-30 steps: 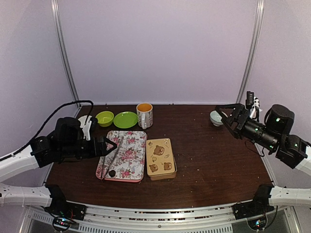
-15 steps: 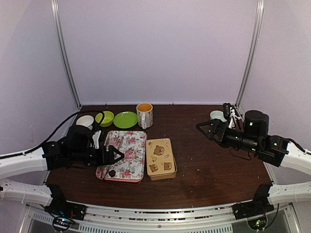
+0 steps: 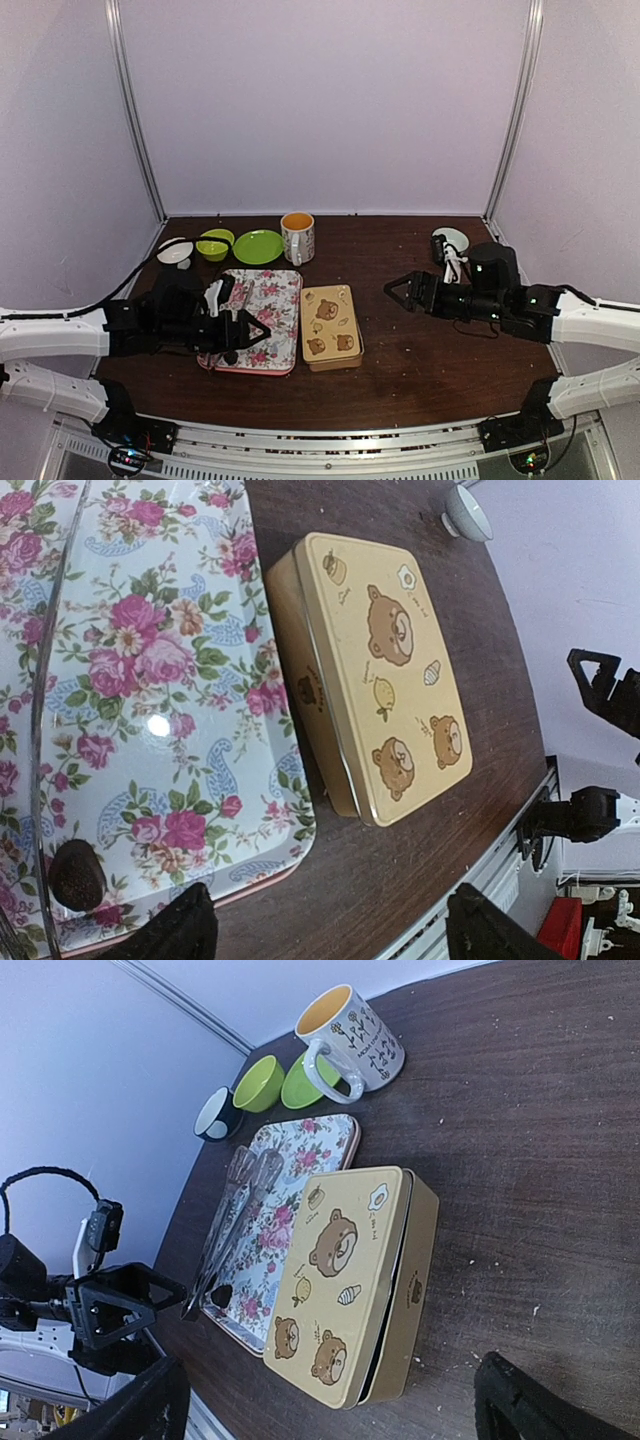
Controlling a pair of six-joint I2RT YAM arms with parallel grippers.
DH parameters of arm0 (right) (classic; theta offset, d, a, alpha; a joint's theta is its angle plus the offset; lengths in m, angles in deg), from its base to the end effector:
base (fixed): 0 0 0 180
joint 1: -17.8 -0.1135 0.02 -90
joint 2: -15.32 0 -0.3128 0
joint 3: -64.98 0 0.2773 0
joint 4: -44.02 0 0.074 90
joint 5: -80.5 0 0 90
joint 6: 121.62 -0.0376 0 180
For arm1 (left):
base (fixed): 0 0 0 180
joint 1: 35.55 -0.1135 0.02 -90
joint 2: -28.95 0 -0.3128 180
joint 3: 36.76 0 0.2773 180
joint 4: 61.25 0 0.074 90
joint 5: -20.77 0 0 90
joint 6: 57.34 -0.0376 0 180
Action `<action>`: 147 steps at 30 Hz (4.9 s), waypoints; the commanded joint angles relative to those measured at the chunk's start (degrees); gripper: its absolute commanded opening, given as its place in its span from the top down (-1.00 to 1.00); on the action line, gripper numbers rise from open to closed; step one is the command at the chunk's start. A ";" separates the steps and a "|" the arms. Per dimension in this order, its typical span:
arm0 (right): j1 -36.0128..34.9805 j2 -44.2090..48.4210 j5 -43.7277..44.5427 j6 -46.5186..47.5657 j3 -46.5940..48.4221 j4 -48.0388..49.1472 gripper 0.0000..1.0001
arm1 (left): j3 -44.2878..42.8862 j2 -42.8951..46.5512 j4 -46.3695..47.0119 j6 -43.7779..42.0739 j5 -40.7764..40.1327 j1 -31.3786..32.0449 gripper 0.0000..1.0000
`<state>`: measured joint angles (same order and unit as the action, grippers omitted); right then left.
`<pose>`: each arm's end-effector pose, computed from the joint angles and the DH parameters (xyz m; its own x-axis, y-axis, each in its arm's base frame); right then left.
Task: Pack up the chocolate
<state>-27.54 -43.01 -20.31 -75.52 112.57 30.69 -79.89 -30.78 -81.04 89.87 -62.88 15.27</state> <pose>0.1563 0.1682 0.2828 -0.7745 0.1852 -0.6049 -0.3914 0.6109 0.6882 0.1343 -0.1714 0.2384 -0.8979 -0.2208 -0.3808 0.1326 0.6893 -0.7123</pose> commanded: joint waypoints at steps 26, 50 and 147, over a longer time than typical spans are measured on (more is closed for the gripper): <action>-2.76 -12.05 1.50 2.89 1.83 5.01 -0.89 | 2.86 -9.29 16.10 2.26 3.57 4.37 -0.30; -5.39 -29.44 -10.79 1.14 2.49 14.78 -0.48 | -5.58 -27.90 26.04 4.97 10.20 4.98 0.05; -0.67 -30.10 -9.69 4.42 3.73 12.88 -0.41 | -15.77 -33.15 12.09 -4.46 6.04 0.06 0.27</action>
<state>-31.50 -76.73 -31.78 -76.48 113.27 48.87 -93.42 -64.00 -66.85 88.10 -55.28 15.86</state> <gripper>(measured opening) 0.654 0.337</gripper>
